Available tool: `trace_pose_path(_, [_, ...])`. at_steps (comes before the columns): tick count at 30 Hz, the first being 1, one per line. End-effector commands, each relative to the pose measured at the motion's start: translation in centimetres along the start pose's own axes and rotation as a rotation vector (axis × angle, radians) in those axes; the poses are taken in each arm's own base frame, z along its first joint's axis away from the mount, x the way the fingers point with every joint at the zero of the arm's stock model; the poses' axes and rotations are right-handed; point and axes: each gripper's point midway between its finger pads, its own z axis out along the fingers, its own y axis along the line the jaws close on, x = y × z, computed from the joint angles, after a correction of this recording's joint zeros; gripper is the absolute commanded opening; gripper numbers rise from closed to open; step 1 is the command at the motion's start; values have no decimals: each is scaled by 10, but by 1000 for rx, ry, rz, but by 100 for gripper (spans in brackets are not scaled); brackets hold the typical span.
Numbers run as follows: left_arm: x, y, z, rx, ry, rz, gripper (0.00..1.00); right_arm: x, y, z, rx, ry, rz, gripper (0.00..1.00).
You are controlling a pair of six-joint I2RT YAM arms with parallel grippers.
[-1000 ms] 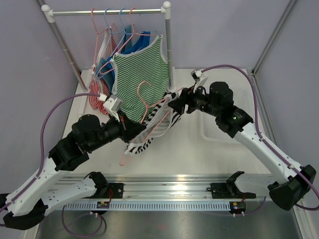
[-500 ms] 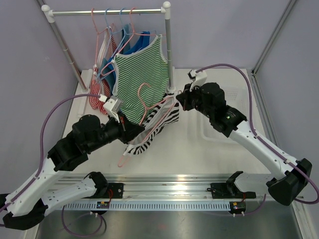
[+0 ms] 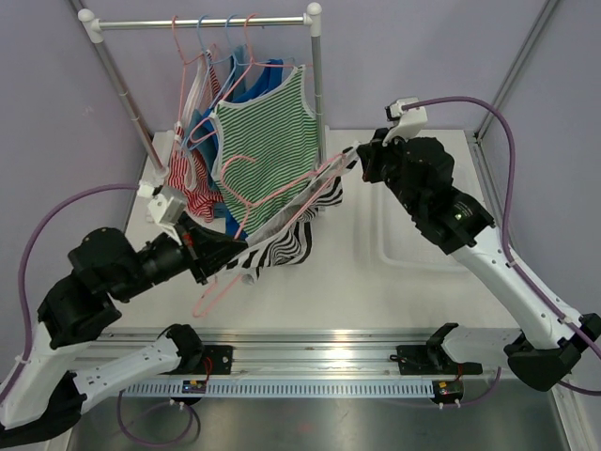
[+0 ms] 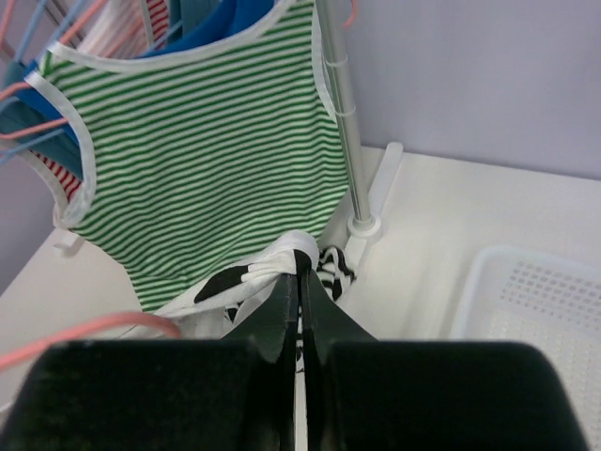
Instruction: Remove the tank top from the hanger
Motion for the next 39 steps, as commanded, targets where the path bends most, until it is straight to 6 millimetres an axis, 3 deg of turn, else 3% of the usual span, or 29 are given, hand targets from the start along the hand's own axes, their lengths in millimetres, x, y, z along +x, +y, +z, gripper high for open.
trace_pose_path(1, [-28,-24,-33,96,-97,66,0,-48,-10,-20,46,-107,7,0])
trace_pose_path(4, [-33,-25,-35,104,-137,74,0,-44,13,-25,-85,-81,26,0])
trace_pose_path(6, [-39,-29,-37,132,-191,91,0,-32,34,-29,-212,-38,36,0])
trace_pose_path(8, [-48,-27,-28,141,-293,90,0,-17,48,-38,-304,-11,80,0])
trace_pose_path(9, [-49,-22,-23,129,-333,88,0,-8,67,-49,-428,17,84,0])
trace_pose_path(11, [-57,-17,-14,127,-441,95,0,8,85,-67,-568,47,116,0])
trace_pose_path(12, [-74,-21,-16,146,-531,107,0,17,101,-82,-688,85,120,0])
trace_pose_path(14, [-75,-14,0,130,-559,115,0,37,108,-97,-768,144,137,0])
trace_pose_path(18, [-102,-14,24,121,-653,132,0,79,86,-103,-674,246,120,0])
trace_pose_path(19, [-106,-13,28,108,-666,134,0,97,77,-110,-641,303,113,0])
trace_pose_path(20, [-107,-5,39,67,-662,115,0,103,68,-109,-594,314,102,0])
trace_pose_path(22, [-123,2,36,12,-722,104,0,111,60,-124,-585,329,97,0])
trace_pose_path(24, [-128,6,38,2,-795,114,0,117,71,-143,-690,341,115,0])
trace_pose_path(26, [-125,5,48,22,-814,152,0,110,91,-161,-835,332,168,0])
trace_pose_path(31, [-128,-3,63,75,-854,191,0,127,91,-149,-819,393,174,0])
trace_pose_path(32, [-132,-6,61,91,-903,200,0,139,92,-145,-820,429,189,0])
trace_pose_path(34, [-139,0,62,53,-922,186,0,148,94,-140,-811,474,198,0])
trace_pose_path(35, [-144,4,63,17,-915,174,0,153,86,-131,-740,482,195,0])
trace_pose_path(36, [-137,26,75,-99,-832,141,0,154,79,-127,-692,479,190,0])
trace_pose_path(37, [-139,34,78,-155,-802,121,0,158,73,-128,-654,489,183,0])
trace_pose_path(38, [-153,36,72,-197,-802,99,0,156,64,-124,-601,465,168,0])
trace_pose_path(39, [-138,55,80,-303,-702,83,0,149,58,-127,-572,434,160,0])
